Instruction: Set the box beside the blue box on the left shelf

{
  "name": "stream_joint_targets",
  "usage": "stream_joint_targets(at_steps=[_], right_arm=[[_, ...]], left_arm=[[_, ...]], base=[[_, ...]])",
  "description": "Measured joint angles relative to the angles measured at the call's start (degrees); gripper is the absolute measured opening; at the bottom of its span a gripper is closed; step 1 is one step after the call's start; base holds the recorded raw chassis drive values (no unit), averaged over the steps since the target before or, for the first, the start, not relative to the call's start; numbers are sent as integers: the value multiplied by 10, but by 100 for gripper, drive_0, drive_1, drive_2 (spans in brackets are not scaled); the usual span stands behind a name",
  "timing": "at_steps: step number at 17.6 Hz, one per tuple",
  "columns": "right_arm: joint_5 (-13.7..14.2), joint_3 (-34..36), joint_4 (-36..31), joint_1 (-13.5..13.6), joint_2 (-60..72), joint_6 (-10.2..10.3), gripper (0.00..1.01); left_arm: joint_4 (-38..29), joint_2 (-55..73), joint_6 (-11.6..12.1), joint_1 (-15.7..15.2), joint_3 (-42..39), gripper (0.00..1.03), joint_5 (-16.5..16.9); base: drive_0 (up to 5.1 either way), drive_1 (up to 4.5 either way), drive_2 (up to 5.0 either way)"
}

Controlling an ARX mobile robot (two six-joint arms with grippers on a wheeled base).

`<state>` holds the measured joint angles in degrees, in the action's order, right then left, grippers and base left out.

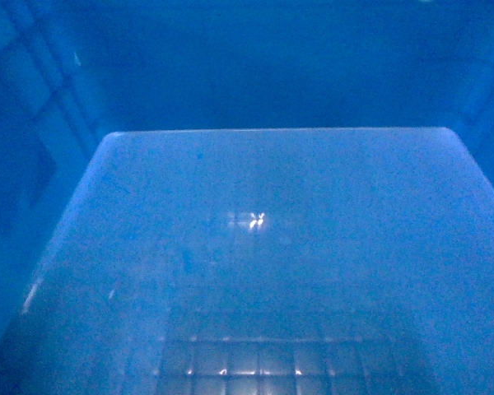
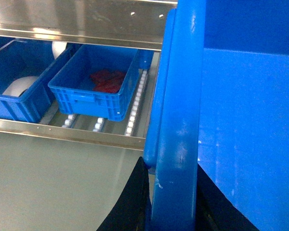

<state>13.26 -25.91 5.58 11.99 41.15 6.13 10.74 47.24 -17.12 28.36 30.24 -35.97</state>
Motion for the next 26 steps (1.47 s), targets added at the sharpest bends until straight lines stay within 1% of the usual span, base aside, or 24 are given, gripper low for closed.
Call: stream_joint_targets(at_steps=[26], right_arm=[[0,0,-2,0,0,0,17]], left_arm=[[-1,-1,0,0,0,13,-1]], base=[[0,0,0]])
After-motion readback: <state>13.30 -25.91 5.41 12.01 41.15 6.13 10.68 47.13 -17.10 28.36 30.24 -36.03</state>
